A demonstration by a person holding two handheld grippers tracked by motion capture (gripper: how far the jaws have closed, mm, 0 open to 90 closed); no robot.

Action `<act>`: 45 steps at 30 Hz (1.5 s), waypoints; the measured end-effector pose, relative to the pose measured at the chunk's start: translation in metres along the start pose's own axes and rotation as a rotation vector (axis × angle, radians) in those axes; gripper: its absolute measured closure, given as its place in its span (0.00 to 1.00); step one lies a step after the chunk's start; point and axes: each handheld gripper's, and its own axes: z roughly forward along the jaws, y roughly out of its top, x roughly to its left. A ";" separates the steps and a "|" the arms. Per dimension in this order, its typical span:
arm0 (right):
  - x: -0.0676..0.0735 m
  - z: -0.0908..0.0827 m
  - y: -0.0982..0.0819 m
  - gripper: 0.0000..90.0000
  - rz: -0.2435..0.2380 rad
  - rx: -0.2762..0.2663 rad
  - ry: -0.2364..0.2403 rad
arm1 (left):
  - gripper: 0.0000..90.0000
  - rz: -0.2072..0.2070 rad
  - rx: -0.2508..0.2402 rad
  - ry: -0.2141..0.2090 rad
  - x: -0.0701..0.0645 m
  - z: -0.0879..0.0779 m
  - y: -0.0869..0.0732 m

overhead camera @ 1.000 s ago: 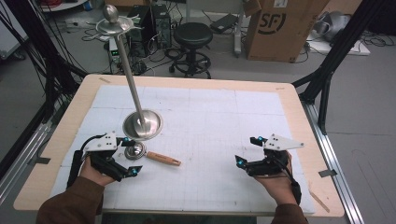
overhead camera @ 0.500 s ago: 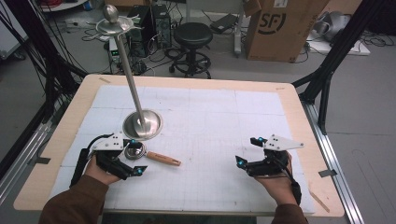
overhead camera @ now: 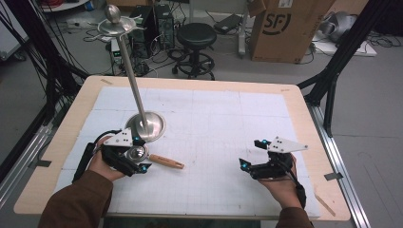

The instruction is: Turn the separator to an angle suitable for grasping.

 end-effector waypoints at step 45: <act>-0.001 0.006 -0.003 0.10 -0.002 0.020 0.021 | 0.52 0.092 0.384 -0.048 0.019 0.045 0.012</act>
